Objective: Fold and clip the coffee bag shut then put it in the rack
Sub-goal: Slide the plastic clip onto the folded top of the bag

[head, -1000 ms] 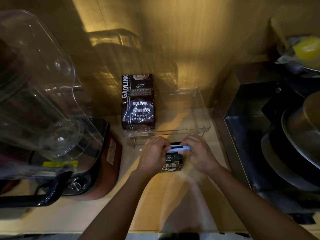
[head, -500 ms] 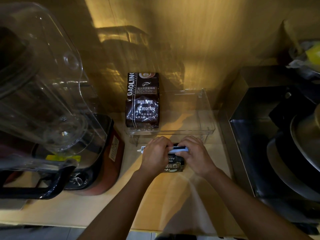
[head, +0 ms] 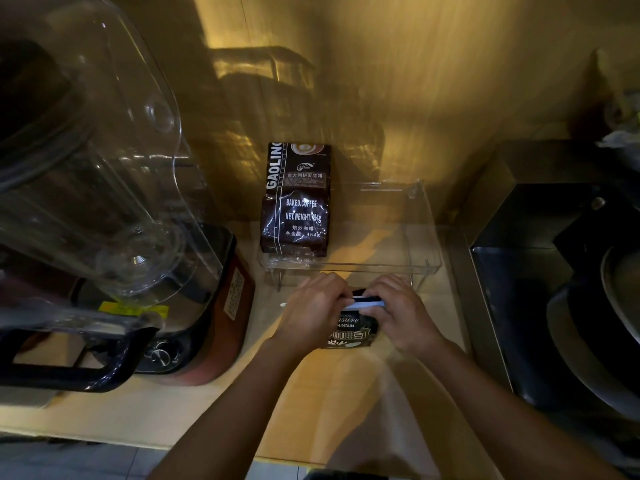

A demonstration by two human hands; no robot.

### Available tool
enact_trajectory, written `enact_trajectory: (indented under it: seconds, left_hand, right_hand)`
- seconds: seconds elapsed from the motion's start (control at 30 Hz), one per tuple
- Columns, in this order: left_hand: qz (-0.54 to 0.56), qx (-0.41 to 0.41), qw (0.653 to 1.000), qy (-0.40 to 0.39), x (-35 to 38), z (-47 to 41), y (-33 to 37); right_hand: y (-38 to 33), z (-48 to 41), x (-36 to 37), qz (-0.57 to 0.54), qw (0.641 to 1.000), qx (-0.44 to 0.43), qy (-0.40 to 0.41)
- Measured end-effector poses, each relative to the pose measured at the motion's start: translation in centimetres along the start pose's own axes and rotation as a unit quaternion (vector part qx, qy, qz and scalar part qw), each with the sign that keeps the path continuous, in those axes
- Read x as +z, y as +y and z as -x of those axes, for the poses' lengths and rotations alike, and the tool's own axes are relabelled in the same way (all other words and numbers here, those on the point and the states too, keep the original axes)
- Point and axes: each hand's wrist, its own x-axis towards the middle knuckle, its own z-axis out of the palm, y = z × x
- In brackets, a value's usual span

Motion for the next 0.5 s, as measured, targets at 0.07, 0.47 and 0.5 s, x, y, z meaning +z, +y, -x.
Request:
enact_trajectory:
  seconds: [0.07, 0.47, 0.5]
  left_hand:
    - [-0.006, -0.01, 1.0, 0.0, -0.8, 0.1, -0.9]
    - [0.076, -0.06, 0.995, -0.011, -1.7, 1.7, -3.0]
    - [0.095, -0.071, 0.993, -0.011, -1.7, 1.7, -3.1]
  right_hand:
    - [0.0, -0.1, 0.0, -0.009, 1.0, 0.01, 0.007]
    - [0.0, -0.5, -0.1, -0.031, 1.0, 0.004, 0.001]
    - [0.0, -0.5, -0.2, -0.032, 0.999, 0.006, 0.0]
